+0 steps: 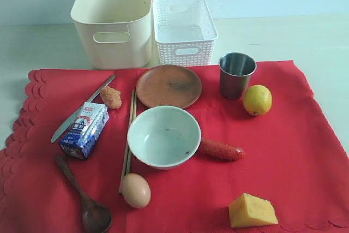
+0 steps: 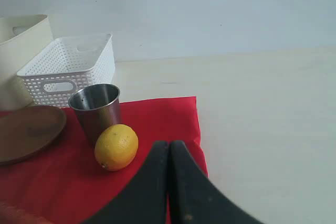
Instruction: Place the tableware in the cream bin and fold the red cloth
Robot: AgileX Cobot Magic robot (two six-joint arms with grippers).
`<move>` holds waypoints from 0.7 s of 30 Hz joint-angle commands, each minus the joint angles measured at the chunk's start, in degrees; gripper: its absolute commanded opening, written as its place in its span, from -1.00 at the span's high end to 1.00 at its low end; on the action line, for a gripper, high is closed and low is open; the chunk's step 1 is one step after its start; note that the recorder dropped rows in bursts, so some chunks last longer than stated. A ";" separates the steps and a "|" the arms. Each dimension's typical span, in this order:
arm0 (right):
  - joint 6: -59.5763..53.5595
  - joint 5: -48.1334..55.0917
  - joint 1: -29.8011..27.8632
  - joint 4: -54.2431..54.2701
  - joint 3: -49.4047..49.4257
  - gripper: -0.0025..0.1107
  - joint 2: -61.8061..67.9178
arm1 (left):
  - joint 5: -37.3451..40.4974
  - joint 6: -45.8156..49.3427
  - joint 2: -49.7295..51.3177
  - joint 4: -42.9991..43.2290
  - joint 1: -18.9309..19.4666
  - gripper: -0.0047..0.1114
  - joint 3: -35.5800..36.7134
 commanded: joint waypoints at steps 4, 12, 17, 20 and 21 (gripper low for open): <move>-0.20 -0.54 0.00 0.00 0.25 0.96 -0.36 | -0.26 0.16 -0.36 0.29 -0.41 0.92 0.14; -0.20 -0.54 0.00 0.00 0.25 0.96 -0.36 | -0.26 0.16 -0.36 0.29 -0.41 0.92 0.14; -0.21 -0.90 0.00 0.00 0.25 0.96 -0.36 | -0.26 0.16 -0.36 0.29 -0.41 0.92 0.14; -0.21 -1.50 0.00 0.00 0.25 0.96 -0.36 | -0.26 0.16 -0.36 0.29 -0.41 0.92 0.14; -0.21 -1.97 0.00 0.00 0.25 0.96 -0.36 | -0.26 0.16 -0.36 0.29 -0.41 0.92 0.14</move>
